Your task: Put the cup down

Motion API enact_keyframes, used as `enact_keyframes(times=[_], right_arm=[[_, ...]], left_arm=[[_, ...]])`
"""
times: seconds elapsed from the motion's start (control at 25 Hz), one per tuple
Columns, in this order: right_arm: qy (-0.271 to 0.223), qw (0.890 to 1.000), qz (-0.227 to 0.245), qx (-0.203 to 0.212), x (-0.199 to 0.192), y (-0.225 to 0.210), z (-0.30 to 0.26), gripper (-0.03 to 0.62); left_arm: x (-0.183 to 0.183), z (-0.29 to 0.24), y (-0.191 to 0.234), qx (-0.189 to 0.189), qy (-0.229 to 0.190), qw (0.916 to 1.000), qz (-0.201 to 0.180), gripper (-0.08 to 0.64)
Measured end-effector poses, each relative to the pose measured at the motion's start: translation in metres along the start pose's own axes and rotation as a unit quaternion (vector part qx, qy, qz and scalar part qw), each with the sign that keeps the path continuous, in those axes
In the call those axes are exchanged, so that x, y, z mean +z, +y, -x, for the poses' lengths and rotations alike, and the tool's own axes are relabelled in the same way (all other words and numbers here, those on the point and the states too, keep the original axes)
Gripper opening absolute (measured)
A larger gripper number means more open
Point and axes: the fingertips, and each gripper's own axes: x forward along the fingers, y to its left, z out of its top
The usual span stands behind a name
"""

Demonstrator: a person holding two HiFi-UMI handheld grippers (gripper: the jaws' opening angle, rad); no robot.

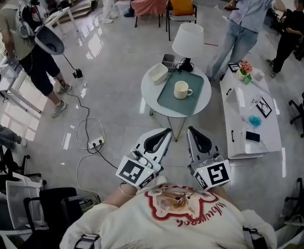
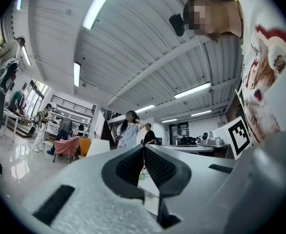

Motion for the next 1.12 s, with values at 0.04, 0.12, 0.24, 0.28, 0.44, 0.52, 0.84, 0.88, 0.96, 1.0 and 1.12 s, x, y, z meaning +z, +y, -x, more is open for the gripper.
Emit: enact_keyframes(times=[0.04, 0.12, 0.24, 0.28, 0.44, 0.52, 0.84, 0.88, 0.96, 1.0, 1.12], right_arm=[[0.001, 1.000, 0.000, 0.001, 0.001, 0.001, 0.007, 0.029], [0.004, 1.000, 0.000, 0.002, 0.001, 0.003, 0.024, 0.029], [0.008, 1.000, -0.004, 0.003, 0.000, 0.009, 0.050, 0.029], [0.009, 1.000, -0.006, 0.003, -0.001, 0.012, 0.060, 0.029], [0.017, 1.000, -0.011, 0.005, -0.003, 0.023, 0.100, 0.029], [0.021, 1.000, -0.013, 0.004, -0.004, 0.028, 0.120, 0.029], [0.021, 1.000, -0.020, 0.010, 0.004, 0.049, 0.182, 0.029], [0.019, 1.000, -0.019, 0.012, 0.006, 0.052, 0.186, 0.029], [0.014, 1.000, -0.018, 0.014, 0.010, 0.058, 0.192, 0.029], [0.012, 1.000, -0.018, 0.015, 0.012, 0.060, 0.194, 0.029], [0.010, 1.000, -0.015, 0.013, 0.015, 0.067, 0.199, 0.029]], left_arm=[[0.001, 0.001, -0.007, 0.000, 0.000, 1.0000, 0.000, 0.017], [0.001, 0.005, -0.023, 0.001, -0.001, 1.0000, 0.002, 0.017], [-0.003, 0.014, -0.048, 0.005, 0.004, 0.9999, 0.010, 0.017], [-0.005, 0.018, -0.057, 0.005, 0.006, 0.9999, 0.012, 0.017], [-0.012, 0.036, -0.094, 0.011, 0.011, 0.9997, 0.021, 0.017], [-0.014, 0.046, -0.111, 0.017, 0.012, 0.9994, 0.026, 0.017], [-0.014, 0.078, -0.175, 0.026, 0.018, 0.9990, 0.032, 0.017], [-0.013, 0.082, -0.180, 0.026, 0.018, 0.9990, 0.031, 0.017], [-0.008, 0.088, -0.185, 0.026, 0.016, 0.9992, 0.026, 0.017], [-0.006, 0.090, -0.186, 0.026, 0.014, 0.9993, 0.023, 0.017], [0.000, 0.095, -0.187, 0.025, 0.009, 0.9995, 0.020, 0.017]])
